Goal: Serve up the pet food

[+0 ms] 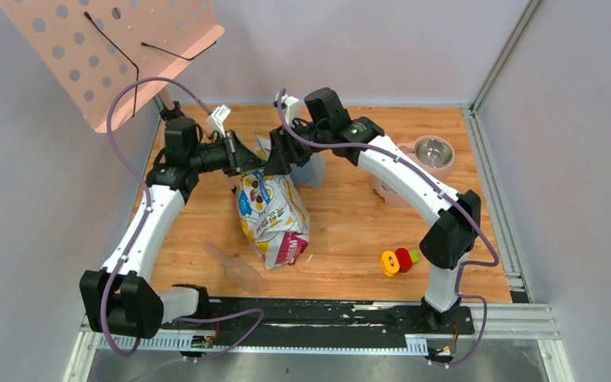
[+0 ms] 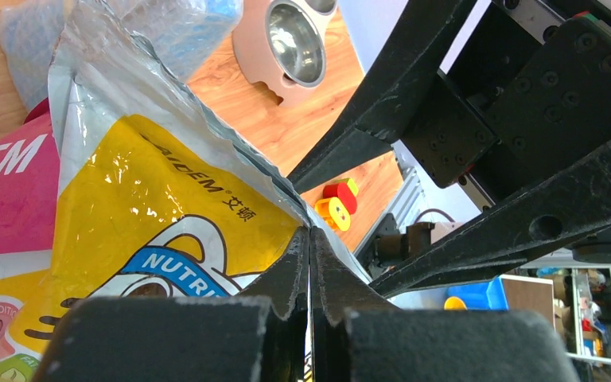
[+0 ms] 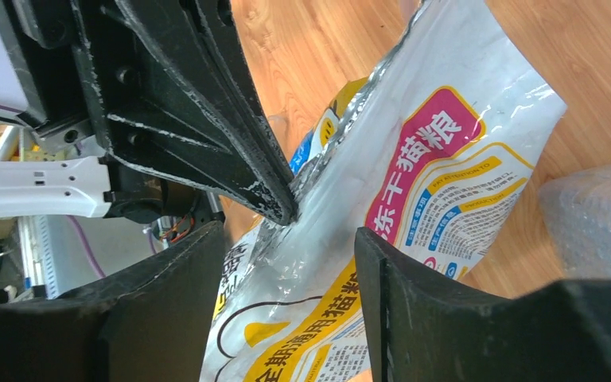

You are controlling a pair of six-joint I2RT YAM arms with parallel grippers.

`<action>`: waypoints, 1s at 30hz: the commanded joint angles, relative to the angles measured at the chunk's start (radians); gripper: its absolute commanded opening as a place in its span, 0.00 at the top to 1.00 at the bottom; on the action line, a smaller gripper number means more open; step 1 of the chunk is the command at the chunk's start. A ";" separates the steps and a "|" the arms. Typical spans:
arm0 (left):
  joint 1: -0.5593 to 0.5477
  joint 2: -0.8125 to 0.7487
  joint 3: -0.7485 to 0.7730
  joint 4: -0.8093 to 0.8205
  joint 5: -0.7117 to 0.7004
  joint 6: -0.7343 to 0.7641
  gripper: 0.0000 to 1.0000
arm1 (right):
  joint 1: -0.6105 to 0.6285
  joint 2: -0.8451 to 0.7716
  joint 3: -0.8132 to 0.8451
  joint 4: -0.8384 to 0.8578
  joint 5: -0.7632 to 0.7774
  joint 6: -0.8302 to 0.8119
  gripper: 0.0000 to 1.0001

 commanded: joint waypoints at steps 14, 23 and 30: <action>0.006 -0.023 -0.016 -0.002 -0.006 0.012 1.00 | 0.012 -0.056 0.011 0.015 0.253 -0.066 0.50; 0.006 -0.030 -0.024 0.000 -0.007 0.014 1.00 | 0.012 -0.071 0.000 0.014 0.465 -0.127 0.55; 0.007 -0.037 -0.041 0.126 0.089 -0.036 1.00 | 0.011 -0.112 0.012 0.016 0.085 -0.134 0.43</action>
